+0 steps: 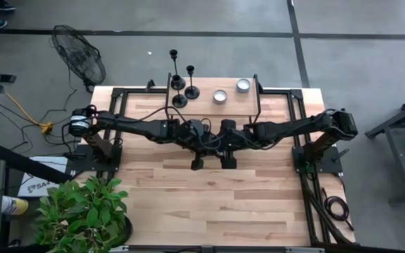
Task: Pick & Place candle stick holders
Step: Put the white scented candle on the shelf
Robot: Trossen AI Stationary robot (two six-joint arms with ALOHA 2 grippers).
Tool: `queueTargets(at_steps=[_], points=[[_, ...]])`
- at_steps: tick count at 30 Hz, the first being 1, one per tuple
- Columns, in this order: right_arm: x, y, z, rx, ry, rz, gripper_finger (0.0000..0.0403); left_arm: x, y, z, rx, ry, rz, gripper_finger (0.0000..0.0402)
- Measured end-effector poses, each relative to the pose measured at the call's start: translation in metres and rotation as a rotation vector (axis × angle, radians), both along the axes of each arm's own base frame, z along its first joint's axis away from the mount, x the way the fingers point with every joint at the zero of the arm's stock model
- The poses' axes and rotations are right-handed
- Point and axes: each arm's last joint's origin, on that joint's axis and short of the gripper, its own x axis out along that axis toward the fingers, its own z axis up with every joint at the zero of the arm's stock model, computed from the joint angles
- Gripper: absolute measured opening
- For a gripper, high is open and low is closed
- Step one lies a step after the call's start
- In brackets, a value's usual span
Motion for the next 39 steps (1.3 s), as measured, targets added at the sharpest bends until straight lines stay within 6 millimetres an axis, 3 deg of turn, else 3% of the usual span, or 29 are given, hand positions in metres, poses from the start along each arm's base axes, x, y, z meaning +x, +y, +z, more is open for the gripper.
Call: queueTargets(at_steps=[13,23,33,39], points=[[0.001,0.008,0.001,-0.081,0.006,0.133,0.0359,0.0,-0.002,0.0,-0.029,0.0,-0.035,0.0],[0.001,0.008,0.001,-0.079,0.006,0.132,0.0358,0.0,-0.001,-0.001,-0.029,0.001,-0.033,0.0],[0.001,0.01,0.001,-0.064,0.003,0.13,0.0316,0.0,-0.001,-0.001,-0.025,0.0,-0.032,0.0],[0.001,0.01,0.001,-0.06,0.003,0.126,0.0311,0.0,-0.001,0.0,-0.025,0.0,-0.031,0.0]])
